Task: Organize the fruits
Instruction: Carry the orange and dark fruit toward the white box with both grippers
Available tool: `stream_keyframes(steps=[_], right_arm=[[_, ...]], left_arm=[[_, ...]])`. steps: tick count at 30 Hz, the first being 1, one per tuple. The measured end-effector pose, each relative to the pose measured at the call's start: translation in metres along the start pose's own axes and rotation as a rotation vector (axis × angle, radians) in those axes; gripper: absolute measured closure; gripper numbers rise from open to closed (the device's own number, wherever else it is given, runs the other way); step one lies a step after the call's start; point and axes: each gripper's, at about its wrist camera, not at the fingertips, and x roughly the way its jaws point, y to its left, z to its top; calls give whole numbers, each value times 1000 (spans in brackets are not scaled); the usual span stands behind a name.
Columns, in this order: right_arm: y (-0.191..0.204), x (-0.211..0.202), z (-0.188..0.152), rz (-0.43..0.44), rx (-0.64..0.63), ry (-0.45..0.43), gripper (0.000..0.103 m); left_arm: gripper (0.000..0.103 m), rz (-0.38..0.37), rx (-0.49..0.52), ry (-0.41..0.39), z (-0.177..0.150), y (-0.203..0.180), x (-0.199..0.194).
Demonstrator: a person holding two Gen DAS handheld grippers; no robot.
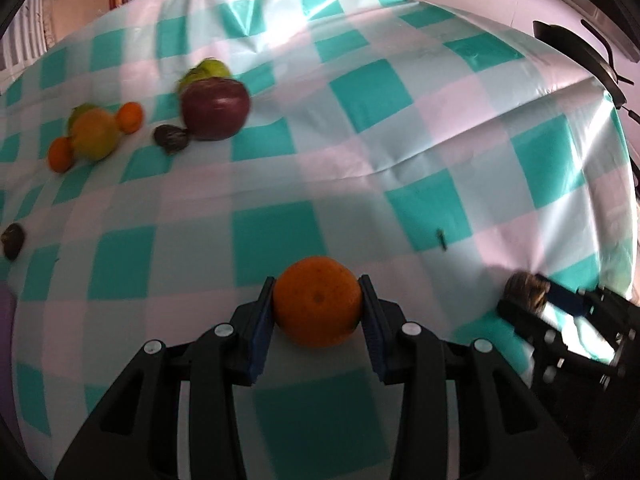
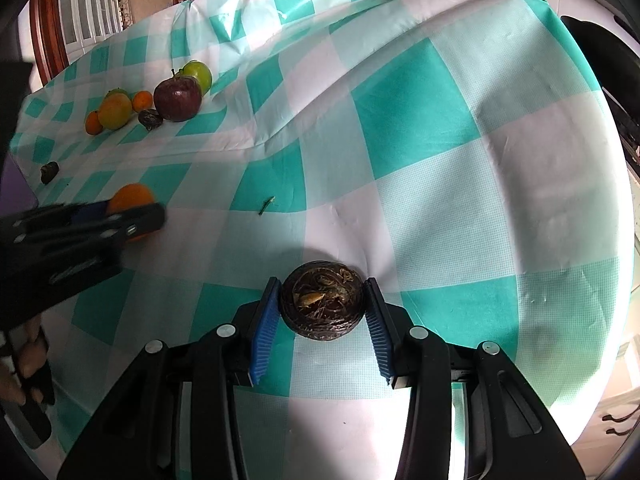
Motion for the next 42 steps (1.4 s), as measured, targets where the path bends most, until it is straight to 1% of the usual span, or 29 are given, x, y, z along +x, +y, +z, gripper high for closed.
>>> stream_keyframes(steps=[1, 2, 3, 5, 6, 7, 9, 11, 12, 13, 14, 15, 17, 19, 20, 21, 24, 34, 38, 39, 41, 42], right_arm=[[2, 0, -1, -6, 1, -5, 61], [3, 0, -1, -7, 0, -8, 61], [0, -1, -1, -4, 3, -8, 60], [1, -1, -2, -8, 4, -8, 60], [-2, -1, -3, -10, 0, -9, 60], [-1, -1, -3, -18, -2, -14, 59], [-3, -1, -2, -25, -6, -19, 58], [-5, -1, -2, -25, -4, -20, 58], [-1, -1, -2, -28, -5, -23, 58], [-2, -1, -1, -29, -9, -25, 58], [0, -1, -1, -33, -11, -26, 58], [2, -1, 0, -35, -12, -28, 58], [2, -1, 1, -38, -15, -28, 58], [4, -2, 1, -41, -16, -25, 58], [4, -2, 1, -41, -17, -24, 59], [5, -2, 1, -42, -17, -21, 62], [5, -2, 1, -43, -18, -21, 62], [4, -2, 1, -43, -23, -15, 62], [5, -2, 1, -36, -23, -14, 62], [4, -1, 2, -34, -28, -7, 62], [7, -2, 6, -16, -39, 38, 62], [10, -3, 10, 12, -42, 72, 62]], left_arm=[[62, 3, 0, -9, -14, -6, -14], [62, 6, 6, -11, -17, -4, -13], [62, 8, 4, -21, -19, -6, -14], [62, 11, 10, -10, -18, -6, -12], [62, 32, 10, -6, -22, -12, -8], [60, 37, 7, -6, -22, -14, -7], [60, 41, 11, -6, -24, -16, -7], [54, 45, 44, 4, -26, -16, -7], [42, 56, 57, 6, -27, -19, -6], [35, 75, 65, 17, -28, -21, -5], [35, 80, 71, 23, -29, -21, -7], [35, 79, 71, 23, -29, -21, -8], [40, 84, 65, 25, -30, -20, -11], [53, 96, 40, 18, -31, -16, -14], [56, 90, 30, 16, -31, -12, -16], [62, 78, 18, 11, -31, -10, -17], [62, 64, 11, 9, -31, -6, -20], [62, 63, 6, 10, -30, -7, -21], [62, 100, 55, 27, -34, -13, -24], [62, 106, 66, 41, -35, -14, -26], [62, 113, 79, 78, -40, -13, -35], [62, 123, 77, 93, -45, -11, -44]])
